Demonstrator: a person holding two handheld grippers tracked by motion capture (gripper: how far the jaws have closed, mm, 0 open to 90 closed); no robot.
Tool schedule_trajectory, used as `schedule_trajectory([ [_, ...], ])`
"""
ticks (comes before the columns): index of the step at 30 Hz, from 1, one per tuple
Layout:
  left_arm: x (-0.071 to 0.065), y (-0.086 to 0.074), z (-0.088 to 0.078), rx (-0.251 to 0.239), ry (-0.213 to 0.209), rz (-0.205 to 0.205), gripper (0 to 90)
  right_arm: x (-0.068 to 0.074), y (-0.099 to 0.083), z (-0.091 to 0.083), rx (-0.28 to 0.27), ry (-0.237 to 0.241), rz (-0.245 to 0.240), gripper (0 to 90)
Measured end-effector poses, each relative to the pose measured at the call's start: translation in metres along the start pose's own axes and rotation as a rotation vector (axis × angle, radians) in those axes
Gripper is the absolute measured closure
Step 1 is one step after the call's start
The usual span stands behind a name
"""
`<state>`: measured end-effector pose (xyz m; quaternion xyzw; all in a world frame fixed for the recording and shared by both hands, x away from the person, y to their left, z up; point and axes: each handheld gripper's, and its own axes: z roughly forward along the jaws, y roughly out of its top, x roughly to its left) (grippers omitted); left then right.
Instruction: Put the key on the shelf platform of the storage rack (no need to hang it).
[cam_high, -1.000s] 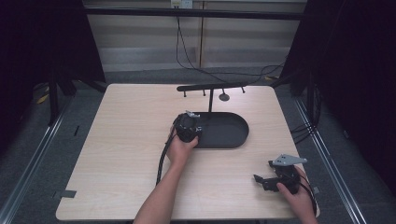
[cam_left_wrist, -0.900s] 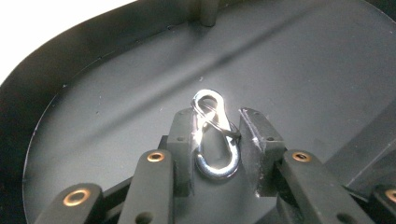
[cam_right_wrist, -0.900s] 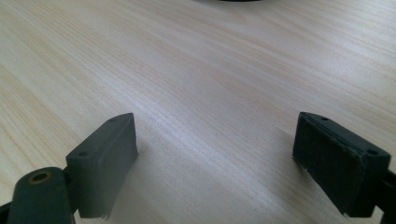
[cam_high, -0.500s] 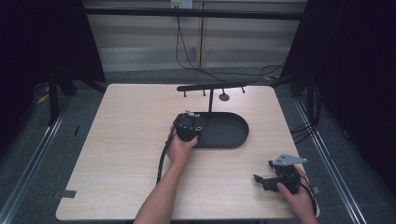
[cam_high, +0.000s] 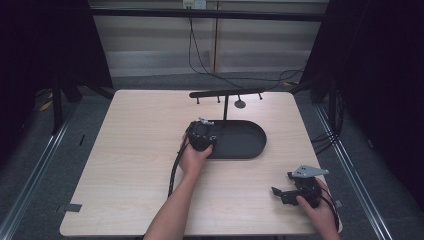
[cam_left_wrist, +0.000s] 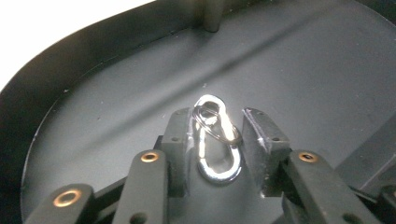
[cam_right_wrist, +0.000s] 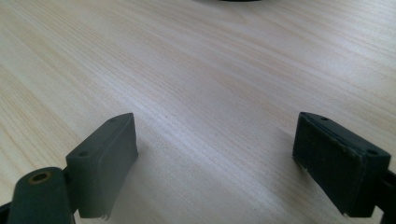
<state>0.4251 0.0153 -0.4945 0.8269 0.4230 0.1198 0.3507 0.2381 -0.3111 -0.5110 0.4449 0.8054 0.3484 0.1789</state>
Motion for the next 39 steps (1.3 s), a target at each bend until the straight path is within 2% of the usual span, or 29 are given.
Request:
schedule_trajectory([
  [16, 0.004, 0.001, -0.011, -0.005, -0.027, -0.030, 46.9, 0.000, 0.000, 0.000, 0.001, 0.002, 0.001, 13.2],
  [23, 0.005, 0.000, -0.017, -0.009, -0.026, -0.030, 41.7, 0.000, 0.000, 0.000, 0.000, 0.000, 0.000, 13.3],
  [27, 0.006, 0.000, -0.020, -0.010, -0.029, -0.046, 36.3, 0.000, 0.000, 0.000, 0.000, 0.000, 0.000, 13.3],
  [39, 0.009, 0.000, -0.033, -0.017, -0.037, -0.039, 32.3, 0.000, 0.000, 0.000, 0.000, 0.000, 0.000, 13.3],
])
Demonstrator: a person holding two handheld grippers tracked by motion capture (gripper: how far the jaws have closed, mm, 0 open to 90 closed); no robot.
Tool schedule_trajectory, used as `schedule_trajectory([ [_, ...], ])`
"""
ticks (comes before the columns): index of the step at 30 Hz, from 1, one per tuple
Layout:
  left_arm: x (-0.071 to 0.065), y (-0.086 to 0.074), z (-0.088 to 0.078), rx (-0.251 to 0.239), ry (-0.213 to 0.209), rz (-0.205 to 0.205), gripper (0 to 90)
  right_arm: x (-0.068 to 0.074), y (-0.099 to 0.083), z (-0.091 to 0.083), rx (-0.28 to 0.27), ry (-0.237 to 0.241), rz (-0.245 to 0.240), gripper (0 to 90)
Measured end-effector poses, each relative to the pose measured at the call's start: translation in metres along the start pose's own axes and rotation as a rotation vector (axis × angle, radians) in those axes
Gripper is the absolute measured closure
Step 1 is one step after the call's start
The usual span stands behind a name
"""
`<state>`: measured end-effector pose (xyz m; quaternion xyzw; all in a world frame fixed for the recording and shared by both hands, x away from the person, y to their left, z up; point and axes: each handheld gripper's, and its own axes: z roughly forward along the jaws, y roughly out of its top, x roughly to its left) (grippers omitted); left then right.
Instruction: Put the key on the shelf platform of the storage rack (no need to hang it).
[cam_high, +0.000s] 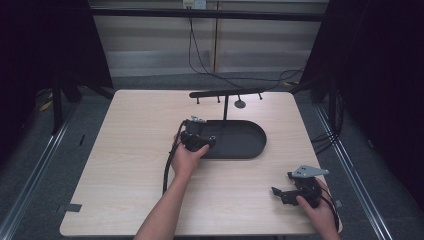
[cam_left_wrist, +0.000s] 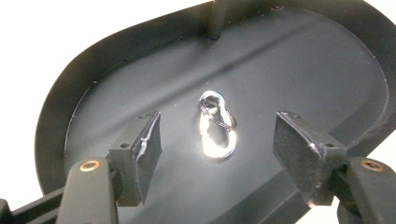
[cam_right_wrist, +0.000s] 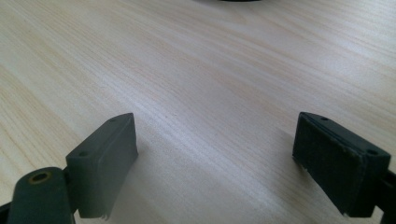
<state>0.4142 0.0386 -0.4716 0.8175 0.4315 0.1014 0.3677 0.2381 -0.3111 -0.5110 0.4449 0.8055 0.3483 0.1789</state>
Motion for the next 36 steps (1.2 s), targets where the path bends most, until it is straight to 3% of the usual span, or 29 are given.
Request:
schedule_trajectory([
  [24, 0.014, -0.009, -0.025, 0.006, -0.029, -0.001, 29.2, 0.000, 0.000, 0.000, 0.000, 0.000, 0.000, 13.3],
  [36, 0.020, -0.017, -0.038, 0.003, -0.021, -0.002, 29.2, 0.000, 0.000, 0.000, 0.000, 0.001, 0.000, 13.3],
])
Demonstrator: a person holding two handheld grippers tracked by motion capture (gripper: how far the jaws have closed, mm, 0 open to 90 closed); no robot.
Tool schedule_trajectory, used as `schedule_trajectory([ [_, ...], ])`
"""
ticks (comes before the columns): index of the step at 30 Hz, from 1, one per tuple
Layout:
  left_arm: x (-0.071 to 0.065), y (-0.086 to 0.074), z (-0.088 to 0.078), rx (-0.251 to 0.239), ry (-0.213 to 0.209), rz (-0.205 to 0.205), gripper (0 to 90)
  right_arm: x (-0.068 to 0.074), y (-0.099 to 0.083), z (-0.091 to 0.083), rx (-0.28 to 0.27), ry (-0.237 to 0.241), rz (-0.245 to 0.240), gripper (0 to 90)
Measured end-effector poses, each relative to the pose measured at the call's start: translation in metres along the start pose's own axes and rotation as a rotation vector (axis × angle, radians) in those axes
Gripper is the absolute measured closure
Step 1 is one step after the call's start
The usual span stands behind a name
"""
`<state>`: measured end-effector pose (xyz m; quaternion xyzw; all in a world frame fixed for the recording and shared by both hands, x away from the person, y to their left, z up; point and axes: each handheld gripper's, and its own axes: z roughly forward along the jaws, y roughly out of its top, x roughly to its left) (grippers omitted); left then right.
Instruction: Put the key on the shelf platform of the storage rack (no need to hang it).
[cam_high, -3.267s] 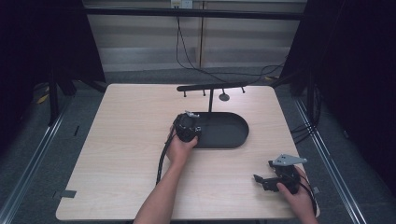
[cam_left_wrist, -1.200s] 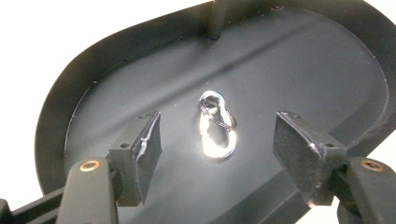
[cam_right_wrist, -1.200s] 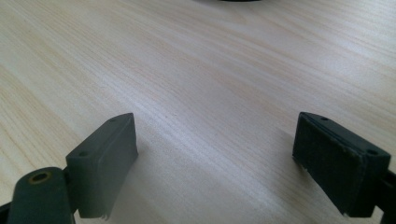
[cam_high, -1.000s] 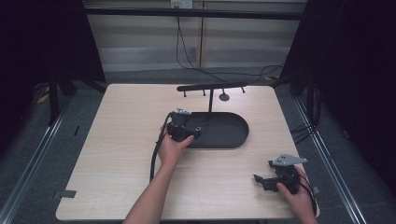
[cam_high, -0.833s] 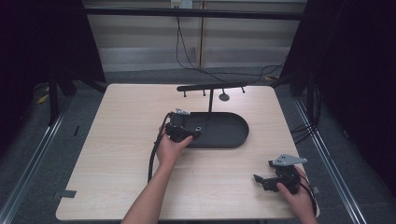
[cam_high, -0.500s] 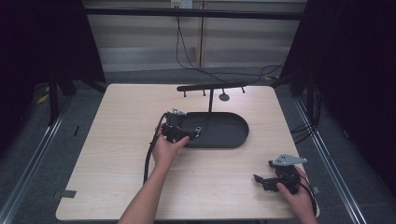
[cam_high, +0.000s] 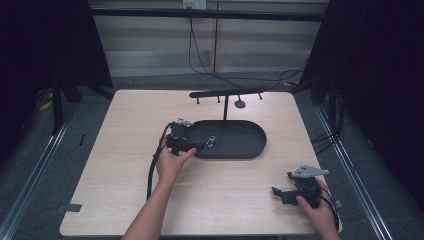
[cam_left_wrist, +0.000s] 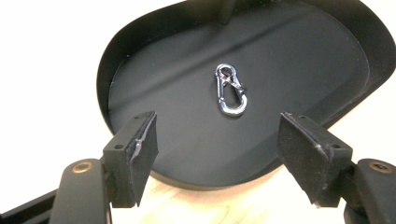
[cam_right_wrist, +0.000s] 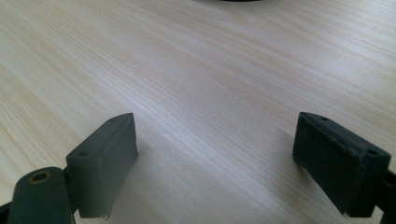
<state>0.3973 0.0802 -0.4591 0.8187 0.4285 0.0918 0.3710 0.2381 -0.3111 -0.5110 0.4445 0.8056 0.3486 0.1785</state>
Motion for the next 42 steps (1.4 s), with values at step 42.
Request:
schedule_trajectory([
  [42, 0.030, -0.045, -0.037, 0.022, 0.005, 0.024, 28.4, 0.000, 0.000, 0.000, 0.000, -0.001, 0.000, 13.3],
])
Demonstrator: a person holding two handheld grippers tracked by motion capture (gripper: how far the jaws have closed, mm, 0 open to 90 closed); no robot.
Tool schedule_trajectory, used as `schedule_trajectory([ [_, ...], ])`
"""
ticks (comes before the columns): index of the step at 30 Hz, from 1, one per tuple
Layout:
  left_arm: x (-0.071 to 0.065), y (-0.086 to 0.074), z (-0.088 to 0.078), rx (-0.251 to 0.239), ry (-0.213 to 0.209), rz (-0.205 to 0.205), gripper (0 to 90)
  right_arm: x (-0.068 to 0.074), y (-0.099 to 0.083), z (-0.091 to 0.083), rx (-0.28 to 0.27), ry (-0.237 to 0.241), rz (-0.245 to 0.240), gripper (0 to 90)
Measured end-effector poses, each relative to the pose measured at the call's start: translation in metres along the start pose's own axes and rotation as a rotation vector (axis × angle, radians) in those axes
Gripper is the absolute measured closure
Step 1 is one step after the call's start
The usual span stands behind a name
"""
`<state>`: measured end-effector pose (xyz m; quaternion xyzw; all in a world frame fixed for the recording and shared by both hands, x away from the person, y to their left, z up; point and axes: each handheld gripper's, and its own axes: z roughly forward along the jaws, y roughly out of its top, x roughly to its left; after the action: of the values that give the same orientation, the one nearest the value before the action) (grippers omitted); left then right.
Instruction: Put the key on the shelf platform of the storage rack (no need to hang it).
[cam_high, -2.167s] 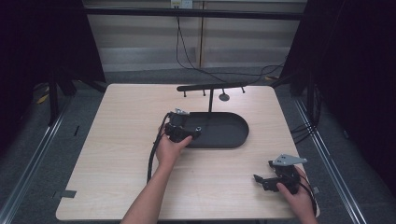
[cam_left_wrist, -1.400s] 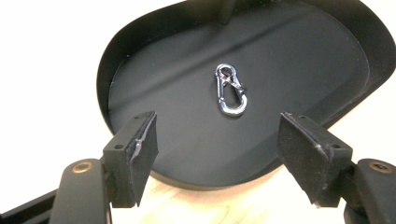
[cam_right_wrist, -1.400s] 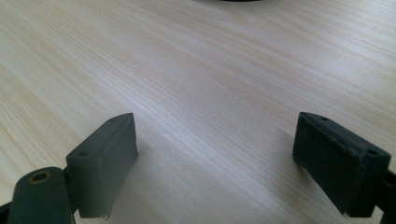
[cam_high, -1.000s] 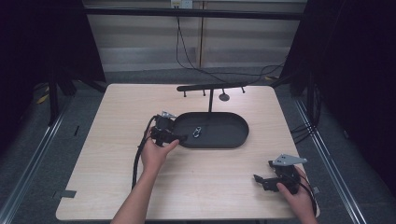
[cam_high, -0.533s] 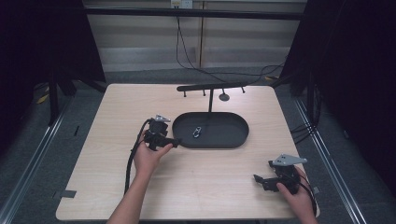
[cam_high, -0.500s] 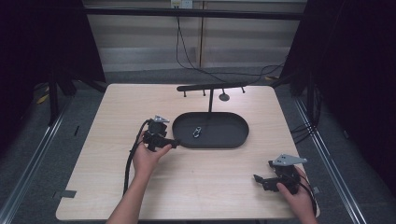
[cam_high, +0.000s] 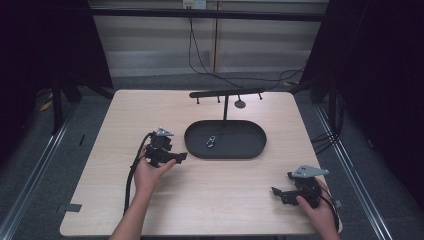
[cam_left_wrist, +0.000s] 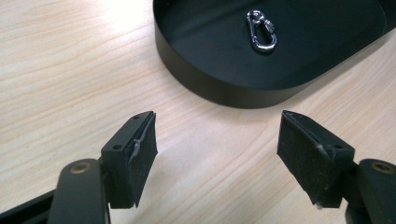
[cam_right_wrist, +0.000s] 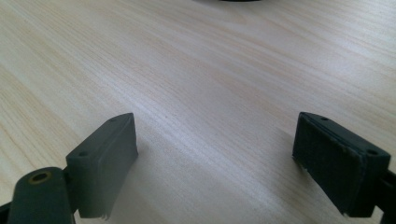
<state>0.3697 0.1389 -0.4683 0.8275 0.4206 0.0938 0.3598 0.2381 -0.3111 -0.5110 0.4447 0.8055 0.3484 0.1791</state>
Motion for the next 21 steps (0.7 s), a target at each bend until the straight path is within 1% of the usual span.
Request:
schedule_trajectory([
  [3, 0.001, -0.004, -0.003, 0.006, 0.006, 0.001, 28.4, 0.000, 0.000, 0.000, 0.000, 0.000, 0.000, 13.3],
  [5, 0.003, -0.006, -0.005, 0.000, 0.006, -0.008, 28.4, 0.000, 0.000, 0.000, 0.001, 0.000, 0.002, 13.3],
  [7, 0.005, -0.008, -0.007, 0.004, 0.008, -0.001, 28.4, 0.000, 0.000, 0.000, 0.000, 0.000, 0.001, 13.3],
  [10, 0.006, -0.013, -0.010, 0.003, 0.008, -0.009, 28.4, 0.000, 0.000, 0.000, 0.001, 0.001, 0.001, 13.3],
  [14, 0.010, -0.018, -0.013, 0.012, 0.013, -0.009, 28.2, 0.000, 0.000, 0.000, 0.001, 0.001, 0.001, 13.3],
  [16, 0.012, -0.022, -0.014, 0.017, 0.017, -0.016, 28.2, 0.000, 0.000, 0.000, 0.000, 0.001, 0.000, 13.3],
  [17, 0.013, -0.024, -0.014, 0.022, 0.017, -0.015, 28.1, 0.000, 0.000, 0.000, 0.000, 0.000, 0.001, 13.3],
  [19, 0.014, -0.029, -0.014, 0.019, 0.020, -0.017, 28.0, 0.000, 0.000, 0.000, 0.001, 0.001, 0.001, 13.3],
  [21, 0.016, -0.033, -0.015, 0.029, 0.018, -0.015, 27.5, 0.000, 0.000, 0.000, 0.000, 0.000, 0.000, 13.3],
])
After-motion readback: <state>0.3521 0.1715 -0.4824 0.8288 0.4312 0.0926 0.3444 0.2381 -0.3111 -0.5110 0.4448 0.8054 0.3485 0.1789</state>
